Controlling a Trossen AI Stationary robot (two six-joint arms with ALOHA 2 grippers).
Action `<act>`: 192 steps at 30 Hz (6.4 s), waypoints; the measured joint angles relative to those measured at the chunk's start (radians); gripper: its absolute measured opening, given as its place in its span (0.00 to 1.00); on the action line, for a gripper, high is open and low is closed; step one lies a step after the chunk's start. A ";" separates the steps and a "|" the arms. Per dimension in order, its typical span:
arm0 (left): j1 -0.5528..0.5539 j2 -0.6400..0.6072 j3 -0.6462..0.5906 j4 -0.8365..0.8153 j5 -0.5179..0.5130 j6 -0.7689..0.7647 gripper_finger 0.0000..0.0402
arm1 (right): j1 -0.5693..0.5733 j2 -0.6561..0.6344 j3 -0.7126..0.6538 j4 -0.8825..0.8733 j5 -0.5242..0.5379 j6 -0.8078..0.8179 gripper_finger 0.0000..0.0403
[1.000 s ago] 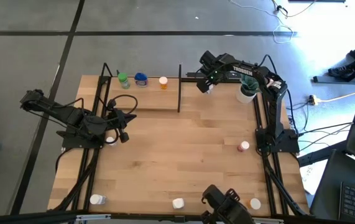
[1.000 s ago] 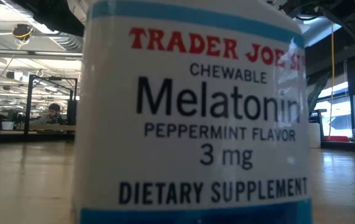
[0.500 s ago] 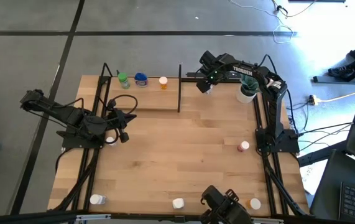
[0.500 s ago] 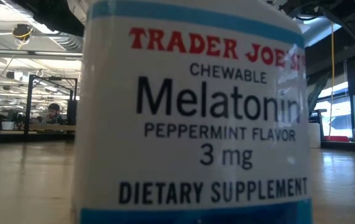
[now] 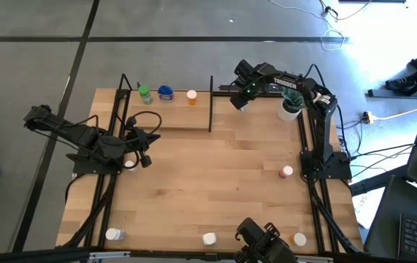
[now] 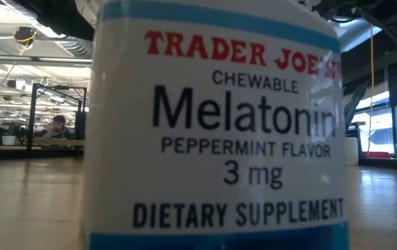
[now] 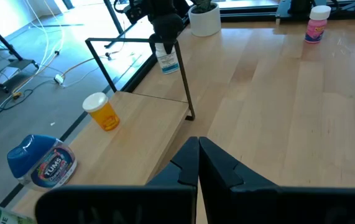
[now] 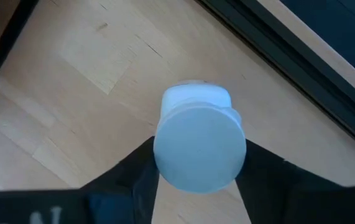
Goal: Pick and place medicine bottles onto shelf by color
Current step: Put the white pill bottle on the shelf
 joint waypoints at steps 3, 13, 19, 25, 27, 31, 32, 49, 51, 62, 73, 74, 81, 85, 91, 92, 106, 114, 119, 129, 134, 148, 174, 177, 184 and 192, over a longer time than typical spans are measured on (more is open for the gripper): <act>0.000 0.000 0.000 0.000 0.000 0.000 0.00 | 0.000 0.000 0.000 0.000 0.000 0.000 0.46; 0.000 0.000 0.000 0.000 0.000 0.000 0.00 | 0.000 0.000 0.000 0.000 -0.026 -0.002 0.45; 0.000 0.000 0.000 0.000 0.000 0.000 0.00 | 0.000 0.000 0.000 0.000 -0.026 -0.004 0.45; 0.000 0.000 0.000 0.000 0.000 0.000 0.00 | 0.000 0.000 0.000 -0.003 -0.021 -0.004 0.45; 0.000 0.000 0.000 0.000 0.000 0.000 0.00 | 0.000 0.000 0.001 -0.015 -0.020 -0.003 0.45; 0.000 0.000 0.000 0.000 0.000 0.000 0.00 | 0.000 0.000 0.002 -0.049 -0.018 0.005 0.45; 0.000 0.000 0.000 0.000 0.000 0.000 0.00 | 0.000 0.000 0.002 -0.052 -0.018 0.005 0.45; 0.000 0.000 0.000 0.000 0.000 0.000 0.00 | 0.000 0.000 0.002 -0.059 -0.017 -0.033 0.45; 0.000 0.000 0.000 0.000 0.000 0.000 0.00 | 0.000 -0.005 0.002 -0.088 -0.016 -0.054 0.45; 0.000 0.000 0.000 0.000 0.000 0.000 0.00 | 0.031 -0.066 0.103 -0.207 0.057 -0.178 0.45; 0.000 0.000 0.000 0.000 -0.030 0.052 0.00 | 0.144 -0.158 0.325 -0.355 0.114 -0.182 0.45; 0.000 0.000 0.000 -0.001 -0.030 0.052 0.00 | 0.163 -0.163 0.353 -0.364 0.128 -0.183 0.45; 0.000 0.000 0.000 -0.001 -0.030 0.052 0.00 | 0.307 -0.174 0.574 -0.396 0.133 -0.235 0.44; 0.000 0.000 0.000 -0.001 -0.030 0.052 0.00 | 0.381 -0.174 0.635 -0.356 0.128 -0.283 0.44; 0.000 0.000 0.000 -0.001 -0.031 0.048 0.00 | 0.446 -0.158 0.639 -0.249 0.053 -0.286 0.44; 0.000 0.000 0.000 -0.001 -0.031 0.048 0.00 | 0.452 -0.149 0.639 -0.233 0.053 -0.293 0.44; 0.000 -0.033 0.000 -0.002 -0.064 0.043 0.00 | 0.477 -0.006 0.639 0.002 -0.020 -0.348 0.44; 0.000 -0.086 0.000 -0.001 -0.074 0.044 0.00 | 0.468 0.094 0.639 0.010 -0.018 -0.361 0.44; 0.000 -0.096 0.000 -0.001 -0.098 0.044 0.00 | 0.456 0.170 0.639 0.026 -0.018 -0.362 0.44; 0.000 -0.094 0.000 -0.004 -0.098 0.044 0.00 | 0.443 0.261 0.639 0.061 -0.017 -0.353 0.44; 0.000 -0.094 0.000 -0.005 -0.098 0.044 0.00 | 0.442 0.271 0.639 0.054 -0.017 -0.340 0.44; 0.000 -0.094 0.000 -0.006 -0.105 0.041 0.00 | 0.405 0.282 0.639 0.030 -0.015 -0.336 0.44; 0.149 -0.085 0.000 -0.125 -0.129 -0.218 0.00 | 0.404 0.282 0.639 0.037 -0.017 -0.311 0.44; 0.149 -0.085 0.000 -0.124 -0.128 -0.218 0.00 | 0.404 0.282 0.639 0.037 -0.017 -0.311 0.44; 0.149 -0.085 0.000 -0.124 -0.110 -0.207 0.00 | 0.404 0.282 0.639 0.037 -0.026 -0.311 0.44; 0.158 -0.059 0.000 -0.126 -0.113 -0.205 0.00 | 0.404 0.282 0.639 0.037 -0.027 -0.312 0.44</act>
